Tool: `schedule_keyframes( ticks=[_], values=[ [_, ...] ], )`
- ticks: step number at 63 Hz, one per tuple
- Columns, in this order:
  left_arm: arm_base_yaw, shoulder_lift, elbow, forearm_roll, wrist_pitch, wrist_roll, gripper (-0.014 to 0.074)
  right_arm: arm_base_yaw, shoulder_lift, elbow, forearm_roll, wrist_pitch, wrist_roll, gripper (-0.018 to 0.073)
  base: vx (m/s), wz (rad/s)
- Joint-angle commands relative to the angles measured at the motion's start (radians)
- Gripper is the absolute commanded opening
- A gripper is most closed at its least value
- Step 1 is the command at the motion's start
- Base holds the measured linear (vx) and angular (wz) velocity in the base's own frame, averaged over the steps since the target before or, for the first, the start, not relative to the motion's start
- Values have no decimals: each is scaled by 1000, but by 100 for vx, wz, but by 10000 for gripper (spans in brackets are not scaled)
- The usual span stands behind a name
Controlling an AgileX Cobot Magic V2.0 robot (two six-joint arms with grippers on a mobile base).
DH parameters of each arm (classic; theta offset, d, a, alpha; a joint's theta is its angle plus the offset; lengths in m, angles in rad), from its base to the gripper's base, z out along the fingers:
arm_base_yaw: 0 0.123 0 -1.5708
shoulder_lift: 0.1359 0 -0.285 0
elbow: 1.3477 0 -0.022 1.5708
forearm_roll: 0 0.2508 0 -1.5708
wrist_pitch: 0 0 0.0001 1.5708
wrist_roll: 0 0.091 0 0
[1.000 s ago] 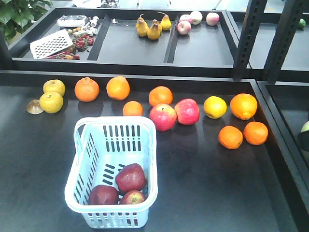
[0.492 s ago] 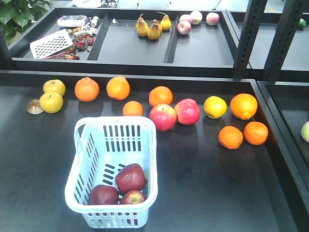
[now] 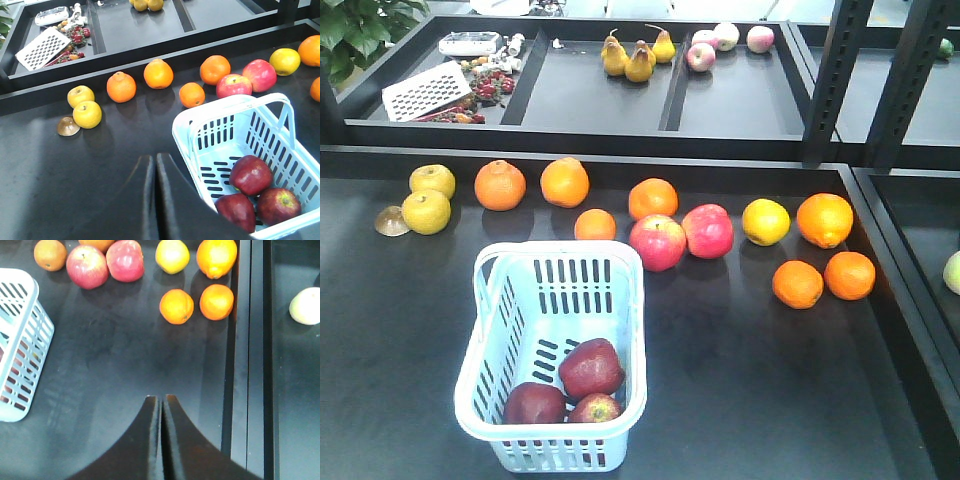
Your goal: Pick three apples into basket with both arms
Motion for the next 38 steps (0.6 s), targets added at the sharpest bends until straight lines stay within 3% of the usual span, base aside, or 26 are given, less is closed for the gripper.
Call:
schedule_keyframes(
  ticks=[1, 38],
  values=[
    [3, 0, -28, 2, -60, -10, -8, -7, -8, -24, 0, -47, -2, -8, 0, 0],
    [1, -1, -28, 3, -56, -10, -6, -7, -8, -24, 0, -47, -2, -8, 0, 0]
  ],
)
